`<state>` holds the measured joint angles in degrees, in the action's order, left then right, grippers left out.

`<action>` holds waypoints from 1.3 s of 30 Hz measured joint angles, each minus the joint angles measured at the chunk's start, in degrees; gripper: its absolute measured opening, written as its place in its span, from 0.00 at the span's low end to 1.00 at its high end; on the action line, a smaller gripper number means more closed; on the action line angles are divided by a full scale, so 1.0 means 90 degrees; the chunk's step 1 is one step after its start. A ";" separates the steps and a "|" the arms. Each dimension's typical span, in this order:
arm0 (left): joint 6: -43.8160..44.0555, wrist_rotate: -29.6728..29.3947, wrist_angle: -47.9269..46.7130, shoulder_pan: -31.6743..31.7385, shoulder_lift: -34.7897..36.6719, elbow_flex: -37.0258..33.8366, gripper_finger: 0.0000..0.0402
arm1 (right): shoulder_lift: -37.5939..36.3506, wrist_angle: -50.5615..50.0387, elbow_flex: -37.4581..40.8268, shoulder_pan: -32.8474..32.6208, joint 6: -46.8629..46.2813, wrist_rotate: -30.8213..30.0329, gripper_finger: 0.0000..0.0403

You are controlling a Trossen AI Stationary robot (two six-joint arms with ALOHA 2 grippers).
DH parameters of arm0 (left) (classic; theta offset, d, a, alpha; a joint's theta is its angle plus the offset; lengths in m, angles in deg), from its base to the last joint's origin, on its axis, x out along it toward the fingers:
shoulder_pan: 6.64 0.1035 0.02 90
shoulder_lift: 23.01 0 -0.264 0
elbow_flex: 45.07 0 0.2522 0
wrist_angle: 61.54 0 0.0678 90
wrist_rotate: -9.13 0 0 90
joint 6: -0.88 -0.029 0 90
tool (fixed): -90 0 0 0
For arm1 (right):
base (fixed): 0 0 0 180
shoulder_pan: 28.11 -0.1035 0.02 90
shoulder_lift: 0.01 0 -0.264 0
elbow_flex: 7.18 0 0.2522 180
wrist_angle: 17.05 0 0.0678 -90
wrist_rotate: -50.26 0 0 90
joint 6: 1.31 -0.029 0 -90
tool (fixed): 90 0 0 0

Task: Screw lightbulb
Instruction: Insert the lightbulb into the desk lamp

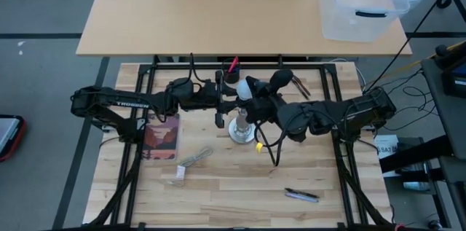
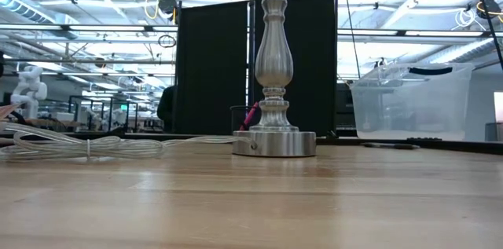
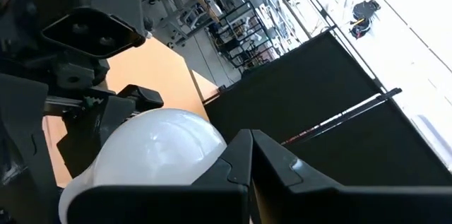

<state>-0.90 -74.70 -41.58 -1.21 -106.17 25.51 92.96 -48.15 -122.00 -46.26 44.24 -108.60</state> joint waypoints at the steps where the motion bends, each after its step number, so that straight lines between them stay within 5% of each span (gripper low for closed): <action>1: 0.0002 -0.0002 0.0002 0.0000 0.0001 0.0000 0.32 | 0.0000 -0.0056 0.0000 0.0017 -0.0043 0.0018 0.00; 17: -0.0027 -0.0019 0.0039 0.0001 0.0000 0.0001 0.35 | 0.0007 -0.0313 0.0002 0.0022 -0.0320 0.0343 0.00; 39: 0.0018 0.0070 0.0061 -0.0061 -0.0002 0.0007 0.59 | 0.0024 -0.0574 0.0015 0.0041 -0.0674 0.0533 0.00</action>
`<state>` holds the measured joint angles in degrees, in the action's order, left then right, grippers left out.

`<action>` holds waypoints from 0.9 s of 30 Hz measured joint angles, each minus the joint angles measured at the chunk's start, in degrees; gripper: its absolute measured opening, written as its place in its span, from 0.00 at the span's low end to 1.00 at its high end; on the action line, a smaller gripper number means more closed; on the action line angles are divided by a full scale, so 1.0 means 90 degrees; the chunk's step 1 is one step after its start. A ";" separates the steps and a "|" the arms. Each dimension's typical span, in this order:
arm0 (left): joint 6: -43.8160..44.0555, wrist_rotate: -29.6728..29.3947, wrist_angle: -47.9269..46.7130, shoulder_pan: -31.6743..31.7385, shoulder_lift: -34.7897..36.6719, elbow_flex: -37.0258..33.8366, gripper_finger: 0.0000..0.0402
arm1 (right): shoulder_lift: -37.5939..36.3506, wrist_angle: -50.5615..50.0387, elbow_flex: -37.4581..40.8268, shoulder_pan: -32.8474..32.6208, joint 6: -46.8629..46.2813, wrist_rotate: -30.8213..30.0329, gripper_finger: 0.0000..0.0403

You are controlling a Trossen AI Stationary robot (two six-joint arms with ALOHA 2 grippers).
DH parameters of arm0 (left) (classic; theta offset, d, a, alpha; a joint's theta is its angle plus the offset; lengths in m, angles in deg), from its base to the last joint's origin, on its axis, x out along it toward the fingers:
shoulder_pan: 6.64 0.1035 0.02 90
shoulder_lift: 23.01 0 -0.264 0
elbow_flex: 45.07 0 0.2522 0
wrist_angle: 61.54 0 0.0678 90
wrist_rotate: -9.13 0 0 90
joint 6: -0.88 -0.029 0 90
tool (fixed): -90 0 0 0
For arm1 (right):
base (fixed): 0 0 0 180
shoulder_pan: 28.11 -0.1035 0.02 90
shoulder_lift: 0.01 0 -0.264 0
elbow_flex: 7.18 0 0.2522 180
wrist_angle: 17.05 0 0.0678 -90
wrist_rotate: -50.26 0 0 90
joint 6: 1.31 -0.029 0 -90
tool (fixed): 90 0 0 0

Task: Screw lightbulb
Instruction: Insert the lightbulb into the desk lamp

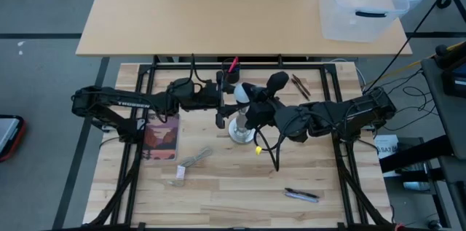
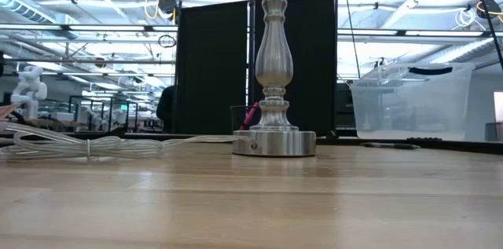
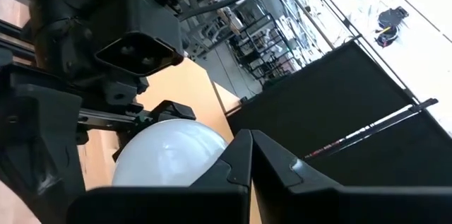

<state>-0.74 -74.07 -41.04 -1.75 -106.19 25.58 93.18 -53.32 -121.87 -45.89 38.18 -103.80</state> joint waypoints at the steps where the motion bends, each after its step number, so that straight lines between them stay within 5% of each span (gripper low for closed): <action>1: 0.0035 0.0002 0.0002 0.0000 0.0000 0.0000 0.59 | 0.0000 -0.0002 0.0000 0.0000 -0.0026 -0.0004 0.00; 8: 0.0216 0.0018 0.0008 -0.0002 0.0002 0.0000 0.59 | -0.0002 -0.0010 0.0000 0.0002 -0.0055 -0.0036 0.00; 27: 0.0521 0.0025 0.0009 0.0000 0.0005 0.0000 0.38 | -0.0005 -0.0096 0.0010 0.0022 -0.0151 -0.0338 0.00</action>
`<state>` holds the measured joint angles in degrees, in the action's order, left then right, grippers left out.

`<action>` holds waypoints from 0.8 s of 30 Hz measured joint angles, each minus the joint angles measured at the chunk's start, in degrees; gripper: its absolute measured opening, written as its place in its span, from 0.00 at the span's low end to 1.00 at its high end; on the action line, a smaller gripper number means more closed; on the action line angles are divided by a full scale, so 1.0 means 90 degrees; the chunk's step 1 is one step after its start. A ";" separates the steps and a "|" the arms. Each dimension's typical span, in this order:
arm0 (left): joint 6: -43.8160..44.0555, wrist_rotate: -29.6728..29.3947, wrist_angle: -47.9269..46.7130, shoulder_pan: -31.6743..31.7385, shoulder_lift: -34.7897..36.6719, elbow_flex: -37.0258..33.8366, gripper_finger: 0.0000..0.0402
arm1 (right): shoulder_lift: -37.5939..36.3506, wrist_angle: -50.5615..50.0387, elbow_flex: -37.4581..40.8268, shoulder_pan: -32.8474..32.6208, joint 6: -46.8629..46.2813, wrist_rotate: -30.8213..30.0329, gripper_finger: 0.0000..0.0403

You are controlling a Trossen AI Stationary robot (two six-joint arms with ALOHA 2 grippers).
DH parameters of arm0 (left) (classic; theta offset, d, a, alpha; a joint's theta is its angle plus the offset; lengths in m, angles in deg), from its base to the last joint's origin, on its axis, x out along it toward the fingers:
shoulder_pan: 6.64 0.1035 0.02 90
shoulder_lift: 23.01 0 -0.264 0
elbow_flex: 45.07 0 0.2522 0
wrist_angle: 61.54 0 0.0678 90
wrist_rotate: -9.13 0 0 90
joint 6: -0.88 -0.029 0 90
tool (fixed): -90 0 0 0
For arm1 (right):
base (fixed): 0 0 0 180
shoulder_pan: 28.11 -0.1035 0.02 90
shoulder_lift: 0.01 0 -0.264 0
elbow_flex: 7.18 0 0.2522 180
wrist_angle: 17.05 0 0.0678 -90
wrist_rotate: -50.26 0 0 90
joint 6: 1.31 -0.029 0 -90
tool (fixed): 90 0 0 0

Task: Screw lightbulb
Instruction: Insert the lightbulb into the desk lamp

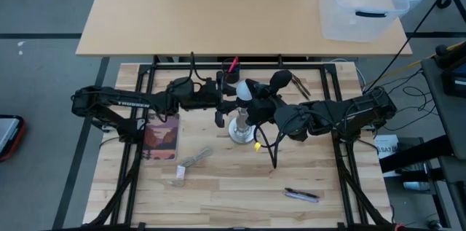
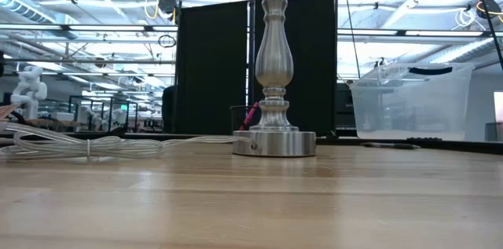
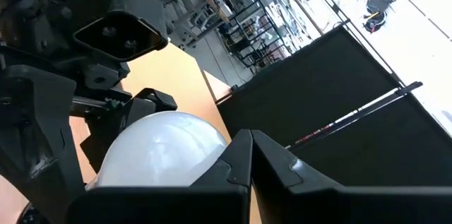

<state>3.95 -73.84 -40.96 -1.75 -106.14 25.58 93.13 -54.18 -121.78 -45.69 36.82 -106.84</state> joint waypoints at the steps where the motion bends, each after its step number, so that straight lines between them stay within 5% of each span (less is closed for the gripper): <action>1: -0.0002 0.0001 -0.0004 0.0000 0.0000 0.0000 0.38 | 0.0000 -0.0021 -0.0002 0.0000 -0.0015 0.0019 0.00; 13: -0.0050 0.0018 -0.0154 -0.0002 0.0000 0.0000 0.38 | -0.0005 -0.0382 -0.0010 0.0083 -0.0401 0.0106 0.00; 24: -0.0061 0.0033 -0.0154 -0.0012 0.0000 0.0000 0.52 | -0.0002 -0.0349 -0.0005 0.0090 -0.0295 0.0302 0.00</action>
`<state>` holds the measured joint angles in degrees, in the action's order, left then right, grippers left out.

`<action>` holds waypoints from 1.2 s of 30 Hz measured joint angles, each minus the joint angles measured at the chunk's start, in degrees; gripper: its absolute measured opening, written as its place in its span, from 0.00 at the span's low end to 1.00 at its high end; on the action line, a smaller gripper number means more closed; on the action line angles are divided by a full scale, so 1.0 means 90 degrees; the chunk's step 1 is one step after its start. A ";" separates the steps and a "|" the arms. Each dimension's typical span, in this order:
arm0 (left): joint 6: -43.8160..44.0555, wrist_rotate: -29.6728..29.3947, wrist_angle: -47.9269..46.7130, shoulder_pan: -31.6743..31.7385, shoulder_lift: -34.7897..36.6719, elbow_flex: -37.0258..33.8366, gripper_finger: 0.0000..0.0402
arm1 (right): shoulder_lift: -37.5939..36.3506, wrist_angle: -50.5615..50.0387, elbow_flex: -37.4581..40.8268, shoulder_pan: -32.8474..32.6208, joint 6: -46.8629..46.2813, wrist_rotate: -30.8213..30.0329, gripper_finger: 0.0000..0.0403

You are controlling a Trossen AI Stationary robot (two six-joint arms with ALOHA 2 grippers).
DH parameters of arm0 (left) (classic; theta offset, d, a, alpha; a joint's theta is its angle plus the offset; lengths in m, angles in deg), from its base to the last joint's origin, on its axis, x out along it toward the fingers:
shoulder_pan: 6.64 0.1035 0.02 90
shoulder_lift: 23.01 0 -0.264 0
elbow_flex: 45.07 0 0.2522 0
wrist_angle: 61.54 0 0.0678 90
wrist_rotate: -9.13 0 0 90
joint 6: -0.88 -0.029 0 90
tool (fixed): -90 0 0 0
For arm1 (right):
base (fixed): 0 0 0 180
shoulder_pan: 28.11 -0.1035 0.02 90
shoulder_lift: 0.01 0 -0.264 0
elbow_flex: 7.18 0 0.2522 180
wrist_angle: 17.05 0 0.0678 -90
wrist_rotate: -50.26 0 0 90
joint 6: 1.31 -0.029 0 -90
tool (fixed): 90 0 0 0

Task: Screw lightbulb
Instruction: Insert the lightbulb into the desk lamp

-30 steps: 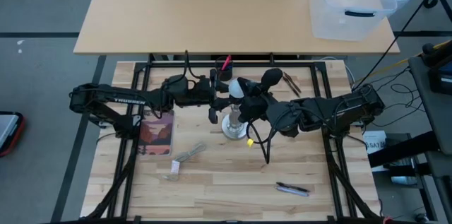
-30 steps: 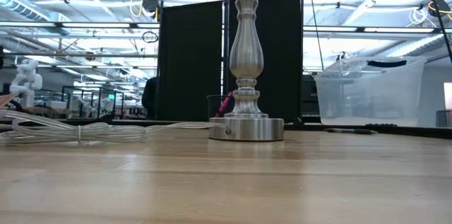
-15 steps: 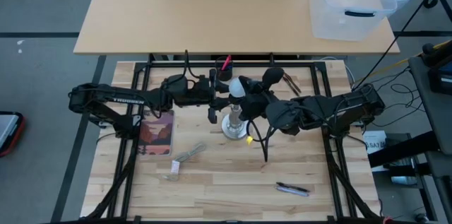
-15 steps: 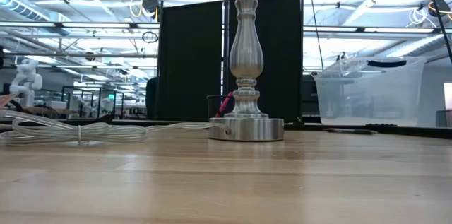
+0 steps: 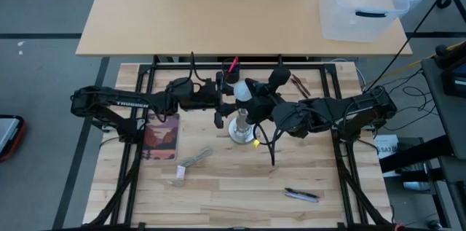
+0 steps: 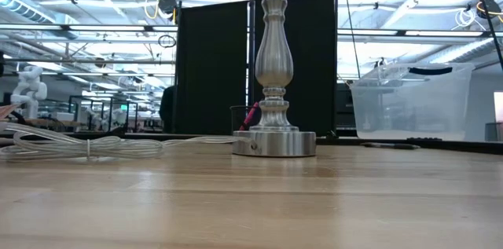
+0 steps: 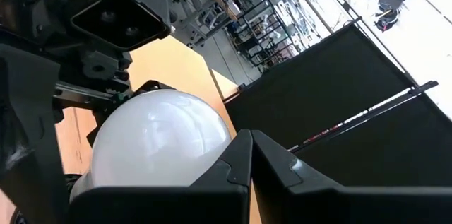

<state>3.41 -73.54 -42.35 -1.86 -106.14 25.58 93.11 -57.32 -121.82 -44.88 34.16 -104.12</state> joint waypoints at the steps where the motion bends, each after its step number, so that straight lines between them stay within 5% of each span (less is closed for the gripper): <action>1: 0.0000 0.0000 0.0000 0.0000 0.0000 0.0000 0.53 | 0.0000 0.0000 0.0000 0.0000 0.0004 0.0001 0.00; 36: -0.0611 -0.0058 -0.0740 0.0007 0.0564 -0.0024 0.58 | 0.0025 0.0635 0.0015 -0.0238 0.0118 -0.0982 0.00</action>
<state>-2.09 -74.07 -49.00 -1.80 -101.07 25.36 93.34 -51.60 -121.69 -47.02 35.22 -112.96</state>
